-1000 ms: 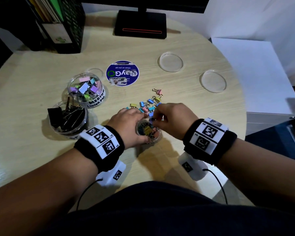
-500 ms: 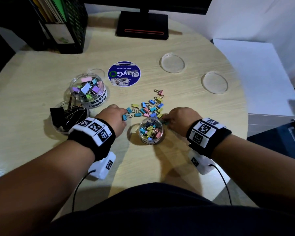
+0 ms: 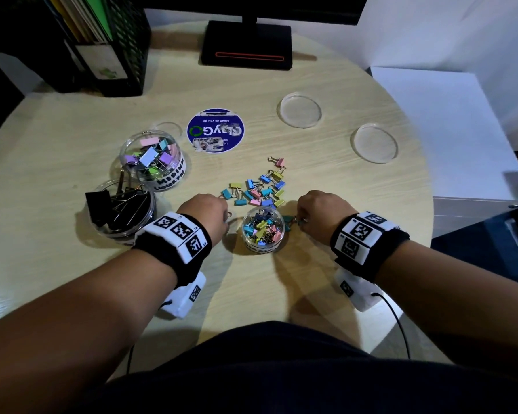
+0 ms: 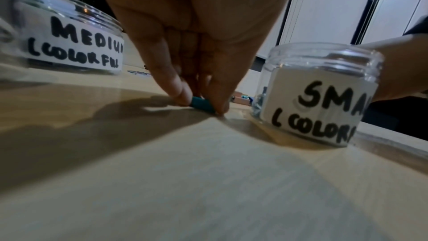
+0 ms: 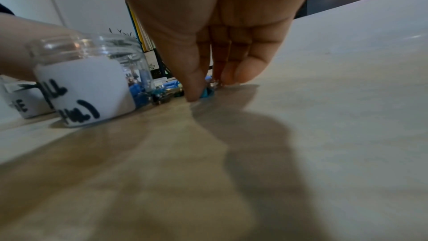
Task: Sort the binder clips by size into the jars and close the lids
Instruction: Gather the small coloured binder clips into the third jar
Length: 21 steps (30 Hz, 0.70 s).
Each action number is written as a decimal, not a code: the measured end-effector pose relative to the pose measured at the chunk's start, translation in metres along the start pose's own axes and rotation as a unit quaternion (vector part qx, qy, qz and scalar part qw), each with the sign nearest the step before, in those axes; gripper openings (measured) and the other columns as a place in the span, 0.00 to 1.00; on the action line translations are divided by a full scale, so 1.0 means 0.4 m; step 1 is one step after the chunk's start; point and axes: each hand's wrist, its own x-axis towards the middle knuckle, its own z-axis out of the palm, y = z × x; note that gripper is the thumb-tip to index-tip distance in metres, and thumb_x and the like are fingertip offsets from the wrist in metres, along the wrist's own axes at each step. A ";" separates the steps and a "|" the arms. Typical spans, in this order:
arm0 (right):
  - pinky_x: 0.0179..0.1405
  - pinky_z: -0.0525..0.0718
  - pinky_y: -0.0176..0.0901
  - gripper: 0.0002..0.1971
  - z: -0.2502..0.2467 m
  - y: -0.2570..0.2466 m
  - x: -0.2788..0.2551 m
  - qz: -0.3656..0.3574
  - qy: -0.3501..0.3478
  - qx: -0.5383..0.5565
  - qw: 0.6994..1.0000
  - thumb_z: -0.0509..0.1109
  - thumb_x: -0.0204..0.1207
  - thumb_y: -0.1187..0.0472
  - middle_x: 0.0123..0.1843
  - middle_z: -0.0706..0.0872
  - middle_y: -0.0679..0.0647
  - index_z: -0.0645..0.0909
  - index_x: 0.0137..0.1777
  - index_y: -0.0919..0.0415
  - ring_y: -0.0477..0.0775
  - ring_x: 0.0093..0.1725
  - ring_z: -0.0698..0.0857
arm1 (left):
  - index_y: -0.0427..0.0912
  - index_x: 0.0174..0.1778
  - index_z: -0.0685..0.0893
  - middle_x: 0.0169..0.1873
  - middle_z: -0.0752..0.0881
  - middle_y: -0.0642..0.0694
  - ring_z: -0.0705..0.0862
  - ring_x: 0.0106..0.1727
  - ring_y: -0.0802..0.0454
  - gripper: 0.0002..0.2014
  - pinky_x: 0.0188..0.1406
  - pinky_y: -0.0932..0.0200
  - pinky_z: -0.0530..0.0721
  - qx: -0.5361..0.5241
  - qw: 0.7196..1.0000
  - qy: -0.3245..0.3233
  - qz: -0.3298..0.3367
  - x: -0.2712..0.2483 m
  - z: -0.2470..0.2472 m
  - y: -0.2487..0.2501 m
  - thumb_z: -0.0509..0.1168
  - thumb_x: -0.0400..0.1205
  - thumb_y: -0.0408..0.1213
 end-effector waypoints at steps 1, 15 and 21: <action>0.40 0.72 0.41 0.07 0.000 0.002 -0.002 0.003 0.002 0.009 1.000 0.67 0.74 0.62 0.54 0.81 0.55 0.80 0.51 0.58 0.59 0.51 0.81 | 0.45 0.49 0.84 0.50 0.85 0.44 0.81 0.52 0.46 0.07 0.47 0.56 0.78 -0.005 1.000 0.001 -0.001 -0.002 -0.001 0.000 0.69 0.77 0.42; 0.50 0.80 0.45 0.08 -0.008 0.023 -0.014 0.011 0.002 0.031 0.999 0.66 0.76 0.63 0.52 0.85 0.56 0.85 0.52 0.57 0.59 0.52 0.82 | 0.52 0.50 0.84 0.53 0.84 0.55 0.77 0.58 0.54 0.08 0.59 0.59 0.75 -0.088 0.983 0.037 0.158 -0.082 -0.046 0.077 0.68 0.77 0.46; 0.44 0.76 0.39 0.07 -0.048 0.017 -0.031 0.015 0.082 0.087 0.993 0.70 0.75 0.60 0.48 0.87 0.55 0.85 0.50 0.59 0.57 0.49 0.84 | 0.59 0.69 0.73 0.69 0.71 0.59 0.66 0.69 0.55 0.34 0.69 0.58 0.65 -0.098 0.986 0.025 0.135 -0.085 -0.043 0.064 0.72 0.67 0.61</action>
